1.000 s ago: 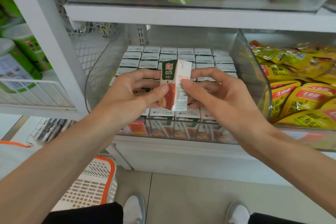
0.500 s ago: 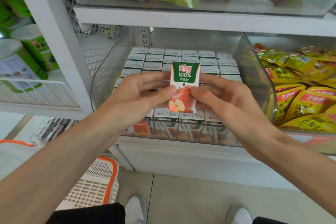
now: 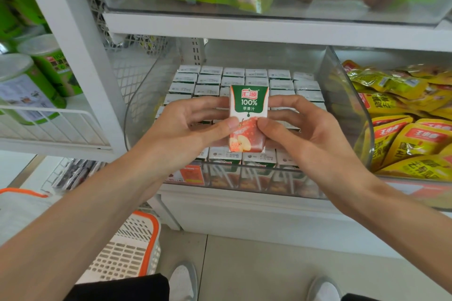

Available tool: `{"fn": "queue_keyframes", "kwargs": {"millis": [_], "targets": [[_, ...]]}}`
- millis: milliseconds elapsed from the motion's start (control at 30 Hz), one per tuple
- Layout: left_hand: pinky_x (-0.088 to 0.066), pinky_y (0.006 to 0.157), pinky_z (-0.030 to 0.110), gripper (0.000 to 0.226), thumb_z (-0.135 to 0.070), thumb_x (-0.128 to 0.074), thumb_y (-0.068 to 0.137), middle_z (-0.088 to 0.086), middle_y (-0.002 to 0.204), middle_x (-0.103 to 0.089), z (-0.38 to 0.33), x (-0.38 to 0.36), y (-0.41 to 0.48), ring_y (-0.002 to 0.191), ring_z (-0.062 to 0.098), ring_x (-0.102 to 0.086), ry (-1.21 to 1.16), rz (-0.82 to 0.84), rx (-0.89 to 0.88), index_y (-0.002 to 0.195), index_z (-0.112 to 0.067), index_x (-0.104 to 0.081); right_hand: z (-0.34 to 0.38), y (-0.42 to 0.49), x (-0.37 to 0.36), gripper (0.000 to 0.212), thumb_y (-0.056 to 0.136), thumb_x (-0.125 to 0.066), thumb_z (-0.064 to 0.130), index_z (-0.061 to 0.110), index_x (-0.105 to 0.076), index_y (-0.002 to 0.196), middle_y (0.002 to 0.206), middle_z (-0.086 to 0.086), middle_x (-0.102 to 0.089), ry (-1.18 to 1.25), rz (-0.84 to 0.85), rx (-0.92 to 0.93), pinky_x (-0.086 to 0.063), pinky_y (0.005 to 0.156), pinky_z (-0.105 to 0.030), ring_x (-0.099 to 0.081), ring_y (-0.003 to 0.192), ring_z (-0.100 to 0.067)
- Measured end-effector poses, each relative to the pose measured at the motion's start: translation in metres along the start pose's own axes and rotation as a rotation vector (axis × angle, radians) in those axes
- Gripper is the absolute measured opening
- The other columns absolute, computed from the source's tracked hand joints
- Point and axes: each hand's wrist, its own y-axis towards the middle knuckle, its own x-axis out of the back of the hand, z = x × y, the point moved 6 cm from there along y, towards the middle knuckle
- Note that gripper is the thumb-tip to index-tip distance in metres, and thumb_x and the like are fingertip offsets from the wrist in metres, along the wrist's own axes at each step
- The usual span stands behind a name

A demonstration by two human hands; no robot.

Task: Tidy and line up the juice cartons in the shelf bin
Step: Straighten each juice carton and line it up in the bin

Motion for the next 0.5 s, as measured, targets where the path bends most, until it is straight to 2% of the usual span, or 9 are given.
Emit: {"fn": "queue_keyframes", "kwargs": {"millis": [100,233,300,367,433,500], "targets": [[-0.059,0.098,0.030,0.033,-0.027,-0.075,0.093,-0.012,0.116,-0.078,0.001,0.000,0.000,0.107,0.008,-0.076,-0.044,0.014,-0.007,0.126,-0.030,-0.073,0.000,0.001,0.002,0.027,0.096,-0.074,0.011,0.012,-0.067,0.122,0.113,-0.009,-0.078,-0.028,-0.040,0.020,-0.065,0.089,-0.035,-0.079,0.096,-0.024],[-0.062,0.086,0.024,0.033,-0.016,-0.070,0.097,-0.003,0.115,-0.079,-0.001,0.000,-0.001,0.104,0.015,-0.077,-0.106,0.008,-0.040,0.128,-0.025,-0.071,0.000,0.001,0.004,0.019,0.101,-0.067,0.007,0.011,-0.068,0.120,0.104,-0.009,-0.081,0.051,-0.049,-0.033,-0.064,0.085,-0.029,-0.079,0.092,-0.024],[-0.063,0.085,0.026,0.036,-0.017,-0.075,0.091,-0.006,0.114,-0.079,-0.002,-0.002,-0.001,0.103,0.013,-0.077,-0.091,0.001,-0.061,0.126,-0.026,-0.070,0.001,0.001,0.001,0.019,0.103,-0.062,0.003,0.007,-0.065,0.121,0.101,-0.018,-0.081,0.113,-0.008,-0.057,-0.063,0.088,-0.030,-0.078,0.089,-0.034],[-0.063,0.087,0.028,0.038,-0.022,-0.078,0.087,-0.007,0.114,-0.079,-0.003,-0.004,-0.002,0.103,0.012,-0.077,-0.078,-0.013,-0.074,0.124,-0.027,-0.068,0.002,0.000,-0.005,0.021,0.103,-0.061,0.005,0.007,-0.063,0.124,0.105,-0.025,-0.078,0.131,0.056,-0.078,-0.062,0.095,-0.034,-0.074,0.100,-0.044],[-0.061,0.086,0.024,0.037,-0.023,-0.076,0.091,-0.008,0.117,-0.078,-0.005,-0.004,-0.001,0.105,0.010,-0.076,-0.095,-0.034,-0.092,0.127,-0.028,-0.067,0.002,-0.002,-0.010,0.027,0.100,-0.068,0.011,0.013,-0.061,0.127,0.110,-0.017,-0.079,0.122,0.120,-0.084,-0.060,0.100,-0.036,-0.074,0.108,-0.040],[-0.059,0.090,0.021,0.040,-0.027,-0.075,0.092,-0.014,0.121,-0.076,-0.007,-0.004,-0.001,0.110,0.003,-0.072,-0.075,-0.034,-0.109,0.131,-0.031,-0.067,0.002,-0.004,-0.012,0.039,0.095,-0.076,0.014,0.017,-0.060,0.130,0.115,-0.007,-0.080,0.085,0.144,-0.050,-0.060,0.097,-0.030,-0.076,0.108,-0.031]]}}
